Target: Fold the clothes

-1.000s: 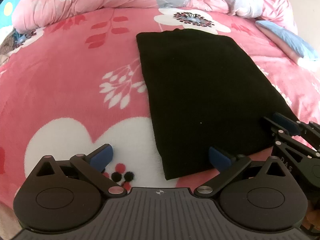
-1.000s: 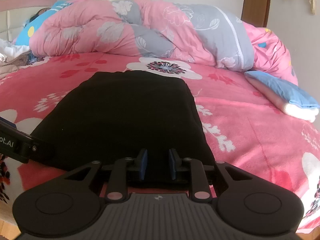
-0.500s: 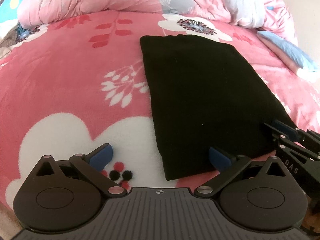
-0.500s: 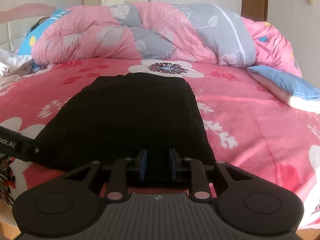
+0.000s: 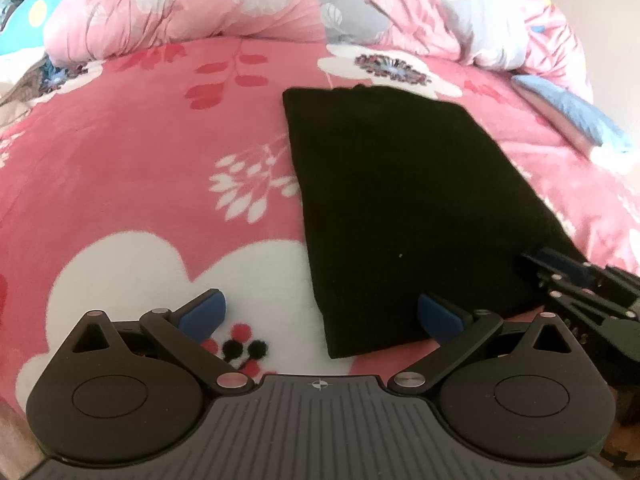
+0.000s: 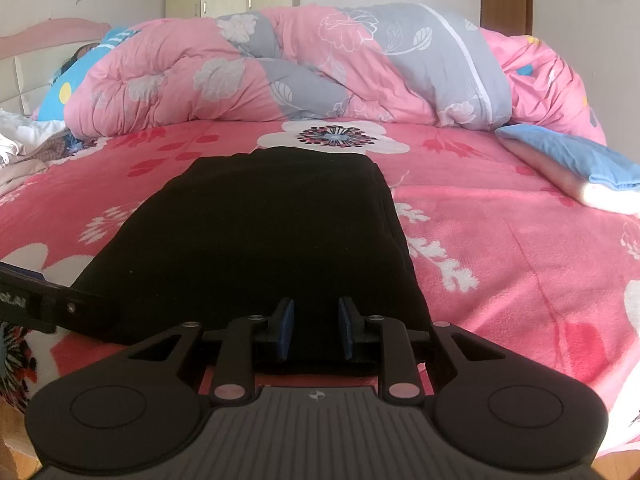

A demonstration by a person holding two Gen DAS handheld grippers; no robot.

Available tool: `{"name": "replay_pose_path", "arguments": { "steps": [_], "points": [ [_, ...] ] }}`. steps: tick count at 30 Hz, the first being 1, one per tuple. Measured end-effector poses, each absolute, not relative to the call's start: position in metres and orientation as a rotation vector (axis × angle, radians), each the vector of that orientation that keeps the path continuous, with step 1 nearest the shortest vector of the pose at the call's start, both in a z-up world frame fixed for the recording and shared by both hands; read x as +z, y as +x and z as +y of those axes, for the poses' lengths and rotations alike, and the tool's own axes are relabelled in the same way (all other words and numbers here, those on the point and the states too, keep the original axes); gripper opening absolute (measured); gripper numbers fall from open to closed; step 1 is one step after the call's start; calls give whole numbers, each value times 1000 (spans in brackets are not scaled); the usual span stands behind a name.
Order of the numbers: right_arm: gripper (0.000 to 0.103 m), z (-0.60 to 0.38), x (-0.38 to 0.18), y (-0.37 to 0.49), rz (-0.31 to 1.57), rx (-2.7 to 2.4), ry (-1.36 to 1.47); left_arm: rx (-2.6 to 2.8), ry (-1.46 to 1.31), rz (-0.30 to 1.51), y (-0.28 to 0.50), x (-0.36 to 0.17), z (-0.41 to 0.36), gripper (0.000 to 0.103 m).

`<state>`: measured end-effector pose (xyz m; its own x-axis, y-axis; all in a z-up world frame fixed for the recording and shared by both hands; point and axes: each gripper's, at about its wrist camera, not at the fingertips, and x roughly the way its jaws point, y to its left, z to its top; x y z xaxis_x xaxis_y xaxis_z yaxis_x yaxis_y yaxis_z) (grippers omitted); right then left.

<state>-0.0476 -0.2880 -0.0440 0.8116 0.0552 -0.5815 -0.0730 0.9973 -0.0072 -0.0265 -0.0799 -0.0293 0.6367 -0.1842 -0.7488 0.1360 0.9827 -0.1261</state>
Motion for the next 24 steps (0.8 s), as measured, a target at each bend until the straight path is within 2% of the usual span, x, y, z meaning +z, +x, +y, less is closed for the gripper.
{"name": "replay_pose_path", "arguments": {
  "steps": [7,18,20,22,24],
  "points": [
    [26,-287,-45,-47,622,64,-34,-223,-33,745,-33,-13,-84,103],
    [26,-285,-44,-46,625,59,-37,-290,-21,715,-63,-18,-67,97],
    [26,-286,-45,-46,622,61,-33,-292,-18,723,-67,-19,-65,92],
    [26,-287,-45,-46,620,64,-32,-305,-28,709,-69,-18,-64,80],
    [26,-288,-45,-46,620,67,-31,-319,-36,692,-68,-16,-66,75]
  ]
}}
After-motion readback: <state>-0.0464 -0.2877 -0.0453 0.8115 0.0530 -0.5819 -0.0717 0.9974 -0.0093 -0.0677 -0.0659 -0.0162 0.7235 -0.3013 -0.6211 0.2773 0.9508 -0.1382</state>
